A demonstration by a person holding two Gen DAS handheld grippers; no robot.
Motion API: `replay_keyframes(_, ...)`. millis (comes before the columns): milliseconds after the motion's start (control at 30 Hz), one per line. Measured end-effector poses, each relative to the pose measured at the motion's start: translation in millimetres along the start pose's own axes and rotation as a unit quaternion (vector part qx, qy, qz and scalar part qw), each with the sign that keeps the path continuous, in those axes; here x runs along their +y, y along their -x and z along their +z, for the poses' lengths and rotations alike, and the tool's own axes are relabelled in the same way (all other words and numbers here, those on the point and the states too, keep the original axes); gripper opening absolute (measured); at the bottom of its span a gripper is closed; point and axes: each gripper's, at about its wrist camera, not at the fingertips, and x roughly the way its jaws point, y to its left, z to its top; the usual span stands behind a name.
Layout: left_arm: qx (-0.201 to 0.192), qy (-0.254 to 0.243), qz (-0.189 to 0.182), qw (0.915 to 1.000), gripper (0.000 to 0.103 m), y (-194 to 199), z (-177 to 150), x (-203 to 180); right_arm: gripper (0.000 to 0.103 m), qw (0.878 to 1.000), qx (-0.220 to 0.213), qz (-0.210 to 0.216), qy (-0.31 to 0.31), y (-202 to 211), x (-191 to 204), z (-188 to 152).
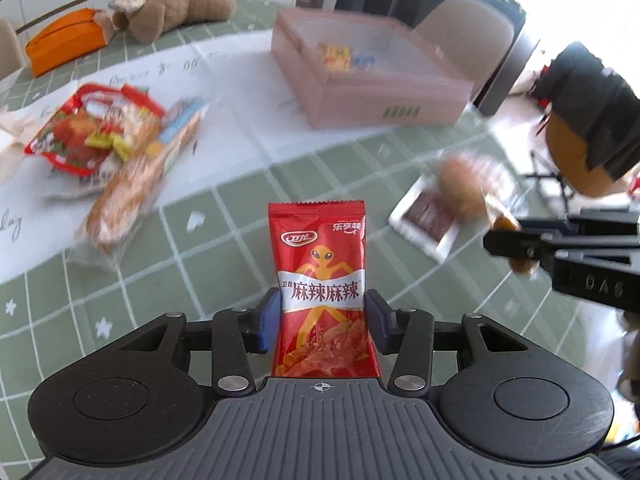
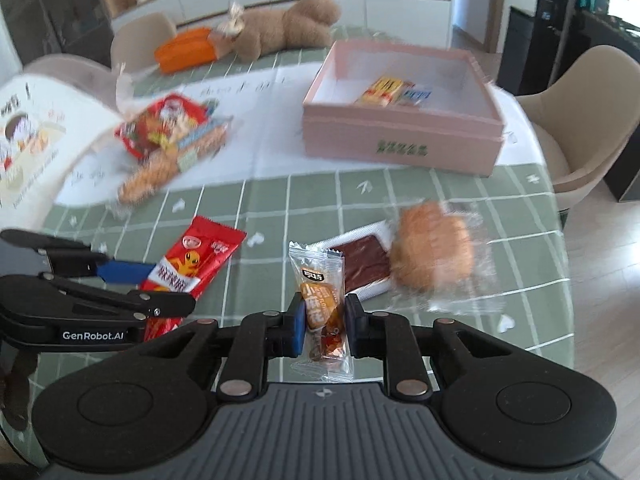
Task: Organize snacks
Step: 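Lift both snacks and release them into the pink box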
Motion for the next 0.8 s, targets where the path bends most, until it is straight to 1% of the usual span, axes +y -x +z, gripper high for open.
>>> replay_keyframes(133,-0.047,0.002,-0.020,0.9987,0.050,21,35,-7,0.020,0.999,-0.030,-0.001,-0.028,24,-14,12)
replay_keyframes(267,-0.097,-0.010,-0.045,0.9943,0.050,41,87,-21,0.020,0.996,-0.080,-0.011,-0.032,53,-29,40)
replay_keyframes(367,-0.134,-0.026,-0.059,0.9889,0.050,51,128,-36,0.020,0.992,-0.123,-0.021,-0.020,76,-41,76)
replay_keyframes(500,-0.172,-0.060,-0.046,0.9822,0.051,58,177,-57,0.020,0.984,-0.174,-0.026,0.000,95,-52,127)
replay_keyframes(567,-0.183,-0.070,-0.039,0.9799,0.051,58,198,-65,0.020,0.981,-0.191,-0.033,0.016,94,-57,149)
replay_keyframes(633,-0.193,-0.071,-0.039,0.9780,0.052,52,218,-69,0.020,0.979,-0.198,-0.034,0.028,87,-62,169)
replay_keyframes(667,-0.191,-0.066,-0.043,0.9785,0.053,46,227,-68,0.020,0.979,-0.199,-0.034,0.032,81,-65,176)
replay_keyframes(733,-0.171,-0.042,-0.051,0.9831,0.056,20,247,-63,0.020,0.980,-0.191,-0.034,0.038,61,-75,190)
replay_keyframes(767,-0.160,-0.029,-0.050,0.9855,0.057,4,252,-59,0.025,0.982,-0.182,-0.028,0.039,48,-80,195)
replay_keyframes(800,-0.146,-0.016,-0.041,0.9882,0.054,-14,255,-56,0.040,0.984,-0.170,-0.024,0.036,33,-87,199)
